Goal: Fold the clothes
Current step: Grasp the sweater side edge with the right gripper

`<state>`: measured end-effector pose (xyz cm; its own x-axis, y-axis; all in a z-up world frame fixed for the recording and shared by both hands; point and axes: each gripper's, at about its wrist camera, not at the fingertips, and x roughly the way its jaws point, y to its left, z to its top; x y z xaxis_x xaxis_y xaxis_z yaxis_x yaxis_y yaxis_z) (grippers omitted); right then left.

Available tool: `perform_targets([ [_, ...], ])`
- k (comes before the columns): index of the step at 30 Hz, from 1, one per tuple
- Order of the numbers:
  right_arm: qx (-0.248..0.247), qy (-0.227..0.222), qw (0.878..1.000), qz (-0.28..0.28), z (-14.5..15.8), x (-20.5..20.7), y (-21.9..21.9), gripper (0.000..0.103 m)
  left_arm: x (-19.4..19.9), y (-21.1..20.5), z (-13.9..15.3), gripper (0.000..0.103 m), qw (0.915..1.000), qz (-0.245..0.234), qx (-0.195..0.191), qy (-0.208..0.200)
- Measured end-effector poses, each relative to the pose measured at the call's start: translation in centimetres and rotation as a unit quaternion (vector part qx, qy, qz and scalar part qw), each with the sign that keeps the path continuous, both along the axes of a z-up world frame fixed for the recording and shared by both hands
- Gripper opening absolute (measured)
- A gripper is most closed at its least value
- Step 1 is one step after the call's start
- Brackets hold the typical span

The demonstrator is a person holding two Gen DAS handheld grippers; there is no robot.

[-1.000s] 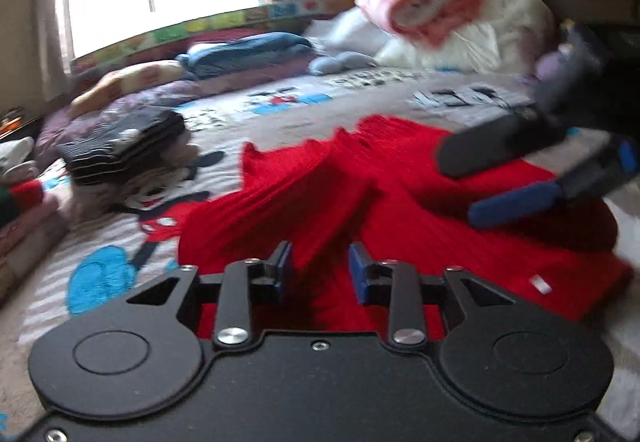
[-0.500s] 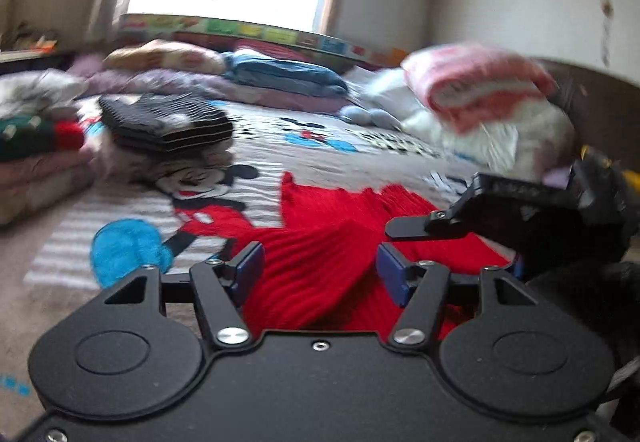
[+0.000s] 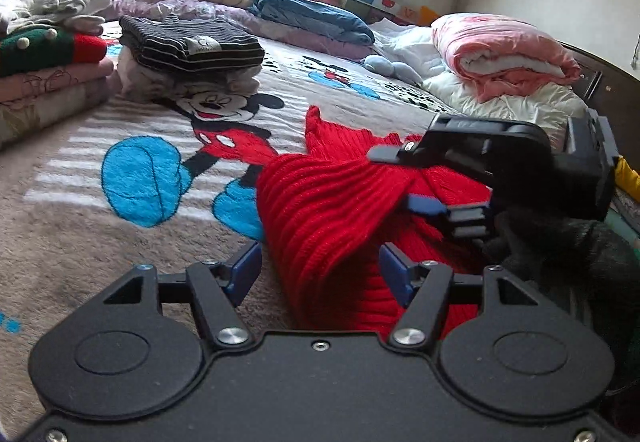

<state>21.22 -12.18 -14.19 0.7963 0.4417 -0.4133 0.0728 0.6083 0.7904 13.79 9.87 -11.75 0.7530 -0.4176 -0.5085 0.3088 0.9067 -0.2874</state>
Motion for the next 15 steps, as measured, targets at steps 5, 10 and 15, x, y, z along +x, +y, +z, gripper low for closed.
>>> perform_targets([
  [5, -0.016, -0.047, 0.999, 0.018, 2.4, -0.4, 0.5, 0.011, -0.1, -0.2, -0.3, 0.065, 1.0000, -0.004, 0.002, 0.008],
  [10, -0.045, -0.100, 0.994, 0.026, 6.2, -0.9, -0.4, 0.011, -0.3, -0.7, -0.4, 0.065, 0.9999, -0.006, 0.012, 0.007],
  [15, -0.067, -0.130, 0.989, 0.016, 8.8, -1.9, -3.0, 0.011, -1.0, -1.6, -0.1, 0.065, 0.9996, -0.005, 0.028, -0.006],
])
